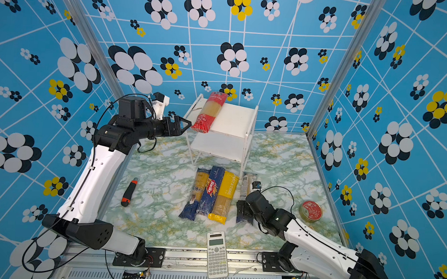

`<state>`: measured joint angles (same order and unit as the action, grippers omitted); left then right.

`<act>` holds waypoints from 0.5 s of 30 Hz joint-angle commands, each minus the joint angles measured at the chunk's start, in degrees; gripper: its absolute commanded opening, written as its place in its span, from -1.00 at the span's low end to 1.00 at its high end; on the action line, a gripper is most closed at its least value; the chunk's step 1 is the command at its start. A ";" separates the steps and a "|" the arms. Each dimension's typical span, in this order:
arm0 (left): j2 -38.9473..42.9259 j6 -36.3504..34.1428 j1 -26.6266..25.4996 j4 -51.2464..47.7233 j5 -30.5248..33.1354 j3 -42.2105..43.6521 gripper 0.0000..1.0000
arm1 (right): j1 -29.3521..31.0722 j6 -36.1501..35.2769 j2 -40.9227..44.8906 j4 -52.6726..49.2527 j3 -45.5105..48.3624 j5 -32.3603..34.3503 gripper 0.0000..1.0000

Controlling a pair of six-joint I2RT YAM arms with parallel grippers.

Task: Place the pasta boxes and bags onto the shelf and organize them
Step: 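Withdraw the left gripper from the shelf toward the pasta row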

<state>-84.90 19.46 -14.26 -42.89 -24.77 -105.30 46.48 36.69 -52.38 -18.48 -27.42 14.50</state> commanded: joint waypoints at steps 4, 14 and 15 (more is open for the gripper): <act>2.78 0.00 0.37 2.90 -0.39 4.29 0.98 | 0.43 -0.39 -1.56 2.61 -0.22 -0.85 0.98; 7.31 1.34 0.40 7.61 -3.17 15.61 0.98 | 0.40 0.40 -4.04 2.40 -0.78 -0.90 0.98; 7.88 1.45 0.44 8.17 -3.33 16.86 0.98 | 0.45 0.40 -4.21 2.48 -0.89 -0.85 0.99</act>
<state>-79.20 20.36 -14.26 -37.74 -26.57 -91.85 46.48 36.71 -56.03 -16.75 -27.35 14.24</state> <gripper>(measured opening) 0.991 0.991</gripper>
